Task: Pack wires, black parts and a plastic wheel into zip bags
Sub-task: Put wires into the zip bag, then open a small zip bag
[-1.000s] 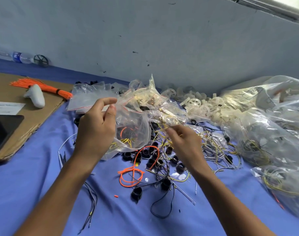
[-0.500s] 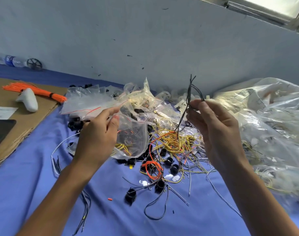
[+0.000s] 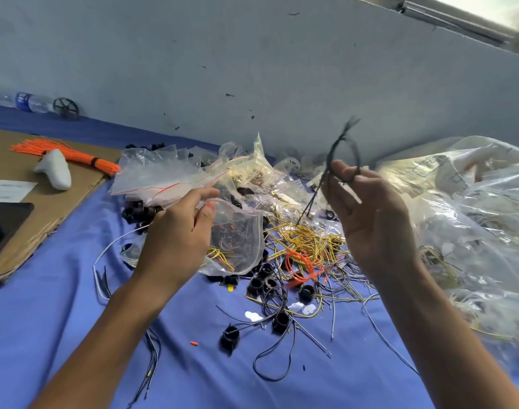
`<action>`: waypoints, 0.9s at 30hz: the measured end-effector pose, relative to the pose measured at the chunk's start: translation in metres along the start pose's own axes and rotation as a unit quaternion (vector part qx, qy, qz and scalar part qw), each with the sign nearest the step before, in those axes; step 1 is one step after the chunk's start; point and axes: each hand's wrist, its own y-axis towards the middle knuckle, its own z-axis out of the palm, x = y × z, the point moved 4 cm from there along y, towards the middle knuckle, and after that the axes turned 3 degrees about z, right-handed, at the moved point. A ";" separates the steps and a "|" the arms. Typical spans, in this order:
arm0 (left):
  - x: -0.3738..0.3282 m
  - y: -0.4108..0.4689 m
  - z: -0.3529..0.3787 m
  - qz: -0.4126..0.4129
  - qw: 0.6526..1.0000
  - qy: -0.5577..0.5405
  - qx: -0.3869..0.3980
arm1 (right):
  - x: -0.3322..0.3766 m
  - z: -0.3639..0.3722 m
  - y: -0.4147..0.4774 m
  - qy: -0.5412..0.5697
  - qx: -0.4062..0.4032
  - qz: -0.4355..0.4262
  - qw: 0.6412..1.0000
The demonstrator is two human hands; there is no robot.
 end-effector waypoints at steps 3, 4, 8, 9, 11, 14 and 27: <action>-0.001 0.000 0.001 0.002 1.000 0.004 0.004 | 0.002 -0.004 0.000 0.015 0.008 -0.009 1.000; -0.001 0.000 0.000 0.001 1.000 0.004 0.000 | 0.002 -0.003 0.000 0.006 0.019 -0.008 1.000; -0.002 0.001 0.001 -0.004 1.000 -0.004 0.000 | -0.016 -0.004 -0.020 -0.127 0.084 0.066 0.986; -0.002 0.001 0.001 -0.004 1.000 -0.002 -0.002 | -0.022 -0.003 -0.027 -0.148 0.107 0.093 0.979; -0.005 0.001 0.003 0.006 1.000 0.017 -0.005 | -0.034 0.002 -0.040 -0.176 0.141 0.151 0.963; -0.010 -0.003 0.003 0.012 0.999 0.032 -0.010 | -0.053 0.009 -0.047 -0.208 0.136 0.224 0.942; -0.029 -0.009 0.012 0.047 0.992 0.069 0.090 | -0.139 0.073 -0.030 -0.702 0.298 0.057 0.644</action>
